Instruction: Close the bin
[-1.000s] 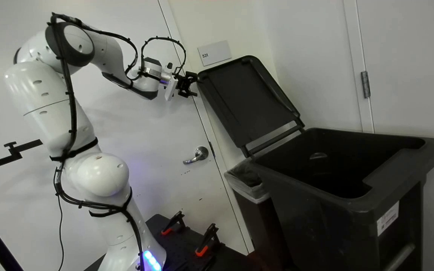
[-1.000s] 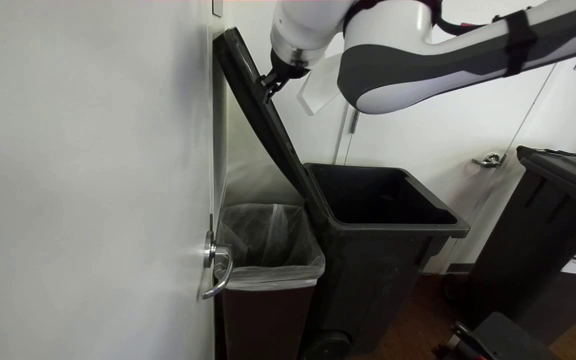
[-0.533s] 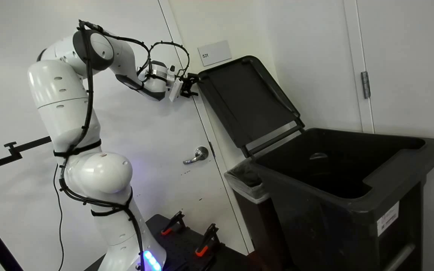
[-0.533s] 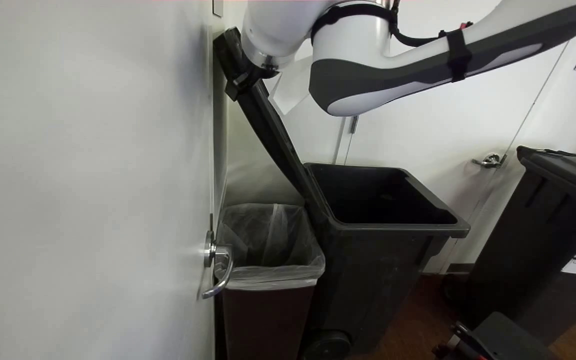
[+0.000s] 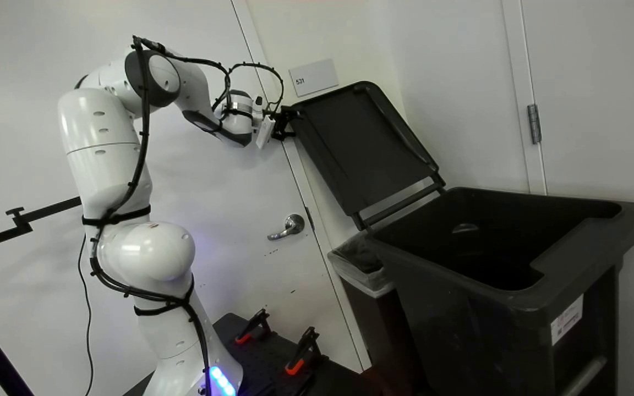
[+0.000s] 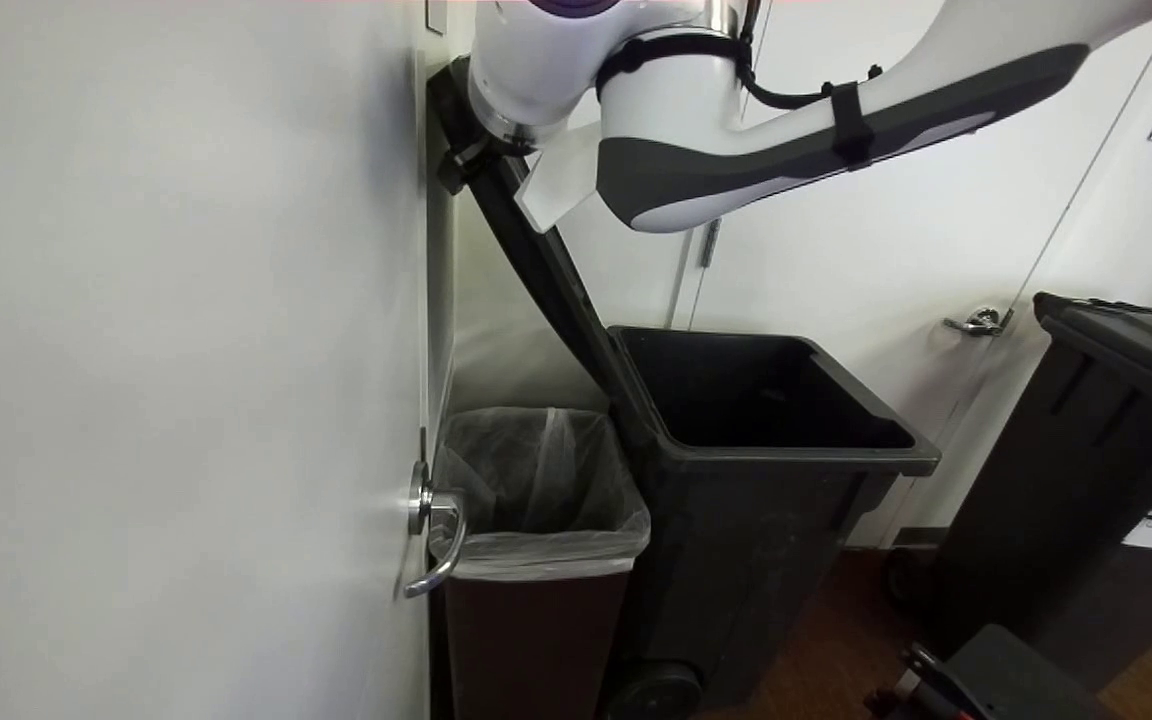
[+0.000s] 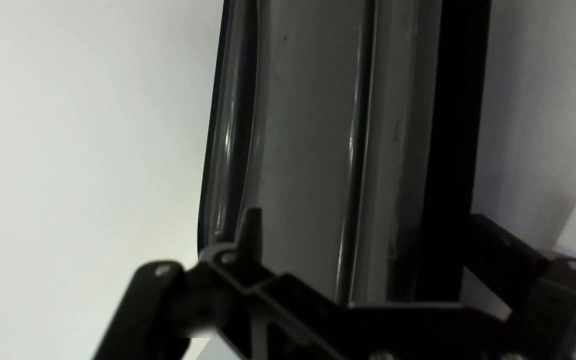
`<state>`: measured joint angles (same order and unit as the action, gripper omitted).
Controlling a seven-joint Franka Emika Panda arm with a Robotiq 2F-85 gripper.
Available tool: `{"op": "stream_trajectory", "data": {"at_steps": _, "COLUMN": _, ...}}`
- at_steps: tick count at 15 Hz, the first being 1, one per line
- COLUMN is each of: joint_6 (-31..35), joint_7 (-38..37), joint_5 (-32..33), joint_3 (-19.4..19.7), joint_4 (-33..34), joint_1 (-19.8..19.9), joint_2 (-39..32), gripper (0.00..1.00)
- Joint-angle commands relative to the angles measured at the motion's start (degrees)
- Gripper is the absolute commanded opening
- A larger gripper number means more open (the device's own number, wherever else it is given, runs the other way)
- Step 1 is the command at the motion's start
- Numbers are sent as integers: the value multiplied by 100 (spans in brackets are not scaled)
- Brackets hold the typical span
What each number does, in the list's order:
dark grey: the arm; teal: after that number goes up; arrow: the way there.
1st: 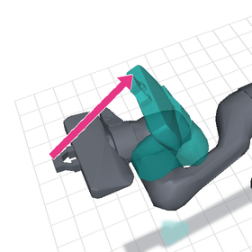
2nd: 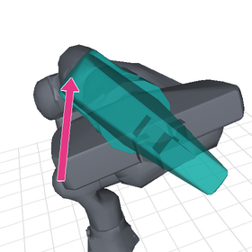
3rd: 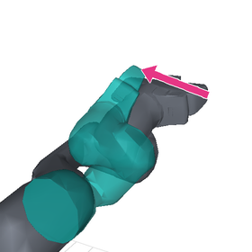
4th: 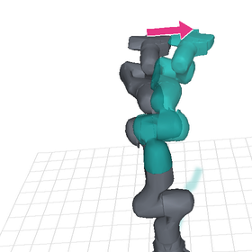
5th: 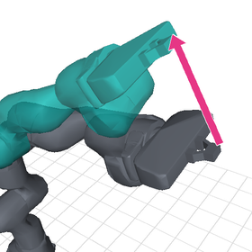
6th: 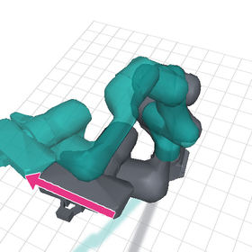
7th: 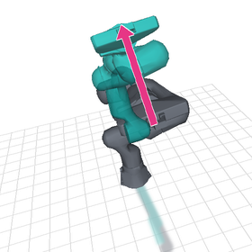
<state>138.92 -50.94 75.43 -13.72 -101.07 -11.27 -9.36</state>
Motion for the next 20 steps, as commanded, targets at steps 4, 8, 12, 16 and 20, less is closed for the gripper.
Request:
{"op": "stream_trajectory", "data": {"at_steps": 4, "joint_6": -189, "joint_7": -421, "joint_5": 81, "joint_3": 196, "joint_4": 328, "joint_1": -138, "joint_2": -237, "gripper": 100}}
{"op": "stream_trajectory", "data": {"at_steps": 8, "joint_6": -126, "joint_7": -217, "joint_5": -247, "joint_3": 160, "joint_4": 289, "joint_1": -154, "joint_2": -230, "gripper": 100}}
{"op": "stream_trajectory", "data": {"at_steps": 12, "joint_6": -140, "joint_7": -33, "joint_5": -678, "joint_3": 137, "joint_4": 289, "joint_1": -200, "joint_2": -187, "gripper": 100}}
{"op": "stream_trajectory", "data": {"at_steps": 16, "joint_6": -172, "joint_7": 25, "joint_5": -792, "joint_3": 193, "joint_4": 441, "joint_1": -245, "joint_2": -269, "gripper": 100}}
{"op": "stream_trajectory", "data": {"at_steps": 20, "joint_6": -298, "joint_7": -59, "joint_5": -552, "joint_3": 285, "joint_4": 613, "joint_1": -274, "joint_2": -421, "gripper": 100}}
